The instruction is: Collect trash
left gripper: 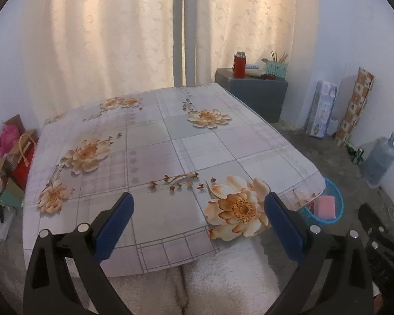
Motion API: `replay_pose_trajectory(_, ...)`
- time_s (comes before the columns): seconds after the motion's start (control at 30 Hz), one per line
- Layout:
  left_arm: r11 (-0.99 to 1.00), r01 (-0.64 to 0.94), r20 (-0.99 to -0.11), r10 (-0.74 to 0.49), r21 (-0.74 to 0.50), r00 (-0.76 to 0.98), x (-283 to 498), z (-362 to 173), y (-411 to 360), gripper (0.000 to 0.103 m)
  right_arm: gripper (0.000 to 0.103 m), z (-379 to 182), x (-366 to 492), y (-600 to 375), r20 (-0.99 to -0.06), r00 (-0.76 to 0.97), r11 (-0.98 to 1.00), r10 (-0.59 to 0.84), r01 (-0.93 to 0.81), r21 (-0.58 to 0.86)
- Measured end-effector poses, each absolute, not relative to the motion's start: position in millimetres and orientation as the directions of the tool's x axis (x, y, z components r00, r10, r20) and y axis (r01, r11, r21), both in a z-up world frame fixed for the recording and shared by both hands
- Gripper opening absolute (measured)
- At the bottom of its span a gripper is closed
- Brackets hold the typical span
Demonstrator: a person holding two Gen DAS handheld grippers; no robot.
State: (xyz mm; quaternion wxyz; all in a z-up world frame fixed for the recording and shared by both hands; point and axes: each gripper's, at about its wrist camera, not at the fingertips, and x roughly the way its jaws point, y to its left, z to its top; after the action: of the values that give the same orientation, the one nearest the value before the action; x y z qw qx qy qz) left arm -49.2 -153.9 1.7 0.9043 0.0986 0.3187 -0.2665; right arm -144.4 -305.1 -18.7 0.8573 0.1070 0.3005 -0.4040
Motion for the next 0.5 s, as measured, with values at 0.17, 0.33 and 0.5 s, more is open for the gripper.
replay_pose_trajectory(0.17,0.845,0.534,-0.677,-0.378,0.028,0.632,-44,-7,-167,0.097,0.095,-24,-147,-313,-0.617,0.46,0.623,-0.638,0.78,-0.063)
replay_pose_trajectory(0.33,0.843,0.537,-0.689,-0.37,0.034,0.624,-46,-13,-176,0.097,0.095,-30,-145,-320,-0.629,0.439,0.611,-0.642,0.788,-0.073)
replay_pose_trajectory(0.5,0.818,0.574,-0.701,-0.39,0.033,0.597,-51,-15,-183,0.097,0.095,-34,-144,-323,-0.637,0.427,0.607,-0.642,0.791,-0.082)
